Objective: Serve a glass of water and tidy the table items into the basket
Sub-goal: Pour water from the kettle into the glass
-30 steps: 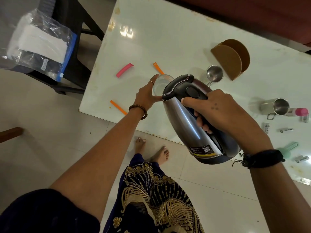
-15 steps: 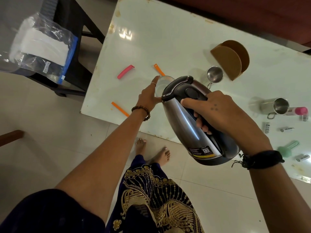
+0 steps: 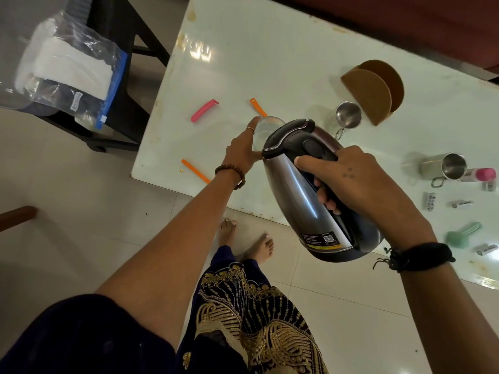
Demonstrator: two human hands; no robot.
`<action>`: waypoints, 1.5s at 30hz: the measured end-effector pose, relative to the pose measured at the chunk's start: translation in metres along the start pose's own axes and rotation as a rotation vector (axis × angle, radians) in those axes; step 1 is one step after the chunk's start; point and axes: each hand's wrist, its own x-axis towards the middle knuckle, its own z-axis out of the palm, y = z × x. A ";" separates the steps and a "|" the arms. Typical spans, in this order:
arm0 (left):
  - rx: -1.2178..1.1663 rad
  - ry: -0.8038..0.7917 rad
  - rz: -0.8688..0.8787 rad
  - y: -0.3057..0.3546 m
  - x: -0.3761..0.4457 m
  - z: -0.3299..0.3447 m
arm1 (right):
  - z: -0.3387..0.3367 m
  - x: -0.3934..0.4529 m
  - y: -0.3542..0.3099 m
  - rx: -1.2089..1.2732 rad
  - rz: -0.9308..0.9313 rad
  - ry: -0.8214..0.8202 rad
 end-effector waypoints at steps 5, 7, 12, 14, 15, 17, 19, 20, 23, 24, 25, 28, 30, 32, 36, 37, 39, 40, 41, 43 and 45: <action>0.000 -0.004 0.009 -0.002 0.001 0.000 | 0.005 0.000 0.006 0.040 -0.012 0.018; -0.001 0.001 0.025 -0.002 0.000 0.000 | 0.006 -0.001 0.009 0.044 -0.016 0.026; -0.003 -0.001 0.039 -0.001 -0.001 0.000 | 0.011 -0.002 0.021 0.046 -0.054 0.086; -0.012 -0.004 0.043 0.000 -0.001 0.000 | 0.012 -0.003 0.028 0.059 -0.075 0.119; -0.015 -0.003 0.045 0.001 -0.001 -0.001 | 0.014 -0.005 0.032 0.060 -0.085 0.135; -0.011 -0.005 0.050 0.000 0.000 -0.001 | 0.017 -0.007 0.039 0.053 -0.107 0.171; -0.001 -0.010 0.047 -0.001 0.002 -0.001 | 0.021 -0.008 0.048 0.062 -0.119 0.210; 0.000 -0.013 0.045 -0.002 0.002 0.000 | 0.023 -0.008 0.052 0.074 -0.122 0.230; -0.004 -0.018 0.045 -0.003 0.003 0.001 | 0.028 -0.012 0.063 0.105 -0.152 0.281; -0.005 -0.015 0.052 -0.003 0.004 0.001 | 0.029 -0.014 0.066 0.115 -0.168 0.296; -0.003 -0.013 0.062 -0.003 0.004 0.001 | 0.031 -0.018 0.069 0.126 -0.185 0.314; 0.015 -0.025 0.081 -0.006 0.007 0.003 | 0.036 -0.032 0.073 0.160 -0.230 0.357; 0.011 -0.057 0.078 -0.006 0.009 0.003 | 0.042 -0.042 0.071 0.180 -0.252 0.365; -0.002 -0.077 0.073 -0.007 0.008 -0.002 | 0.048 -0.050 0.065 0.202 -0.275 0.355; -0.155 0.086 0.150 -0.013 -0.016 -0.033 | 0.062 -0.064 0.042 0.309 -0.303 0.323; -0.182 0.158 0.194 -0.018 -0.025 -0.045 | 0.067 -0.067 0.034 0.330 -0.309 0.309; -0.238 0.274 0.246 -0.029 -0.045 -0.072 | 0.079 -0.071 0.016 0.372 -0.328 0.266; -0.251 0.320 0.251 -0.037 -0.055 -0.089 | 0.087 -0.071 0.005 0.384 -0.346 0.242; -0.256 0.360 0.241 -0.046 -0.063 -0.106 | 0.097 -0.071 -0.007 0.386 -0.364 0.226; -0.292 0.424 0.175 -0.066 -0.076 -0.141 | 0.120 -0.069 -0.034 0.395 -0.398 0.203; -0.358 0.496 0.102 -0.086 -0.085 -0.176 | 0.144 -0.063 -0.062 0.425 -0.429 0.181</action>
